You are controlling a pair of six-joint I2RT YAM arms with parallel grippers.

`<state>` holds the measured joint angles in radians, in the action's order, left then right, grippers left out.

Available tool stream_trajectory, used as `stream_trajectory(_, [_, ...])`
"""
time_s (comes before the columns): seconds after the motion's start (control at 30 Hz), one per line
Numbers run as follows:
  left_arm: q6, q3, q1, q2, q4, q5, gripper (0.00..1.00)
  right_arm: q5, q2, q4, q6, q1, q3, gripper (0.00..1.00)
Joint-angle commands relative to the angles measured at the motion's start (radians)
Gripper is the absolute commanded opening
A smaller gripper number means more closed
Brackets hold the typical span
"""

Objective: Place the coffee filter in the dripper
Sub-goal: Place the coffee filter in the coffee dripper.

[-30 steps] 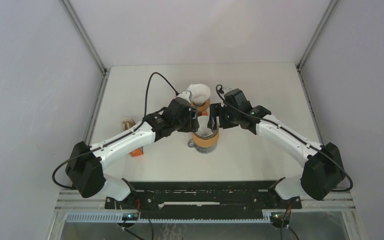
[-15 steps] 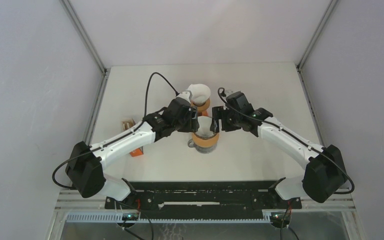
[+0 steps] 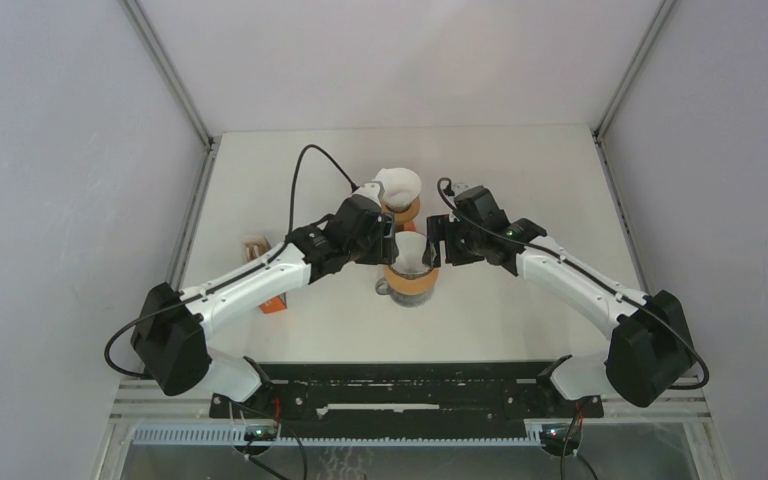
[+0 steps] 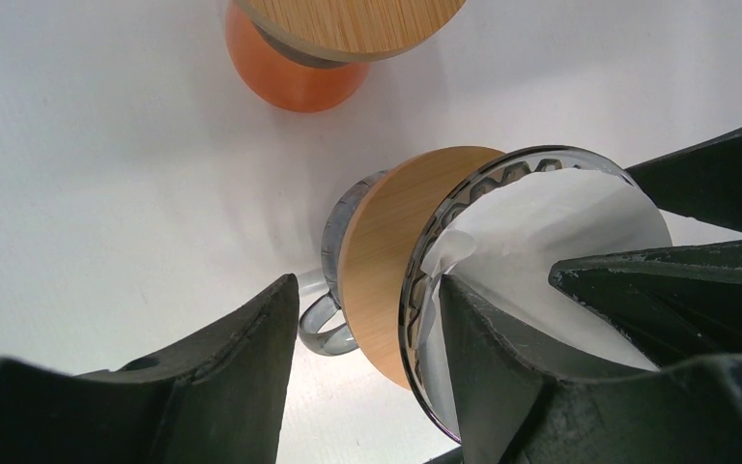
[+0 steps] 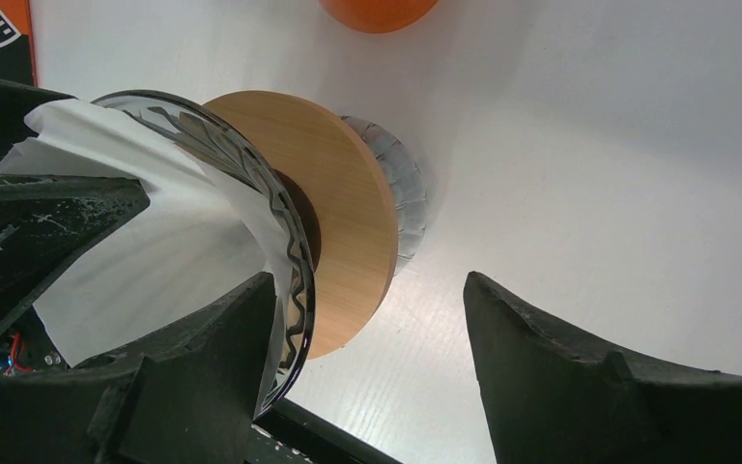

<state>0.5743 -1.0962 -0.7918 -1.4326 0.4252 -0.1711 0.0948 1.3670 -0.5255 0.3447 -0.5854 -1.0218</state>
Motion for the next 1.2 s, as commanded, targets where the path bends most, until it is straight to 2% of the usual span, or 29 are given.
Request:
stream_trajectory(0.0, [-0.015,-0.026,-0.006,0.012,-0.014,0.004,0.61,-0.007,0.004,0.036,-0.010,0.006,0.002,0.79])
stream_trajectory(0.57, [-0.024,-0.077,-0.004,0.021,-0.009,0.011,0.67,0.035,-0.022,0.045,-0.009,0.007,-0.045,0.79])
stream_trajectory(1.17, [-0.027,-0.093,-0.005,0.013,-0.013,0.034,0.68,0.049,-0.017,0.062,0.006,0.007,-0.070,0.79])
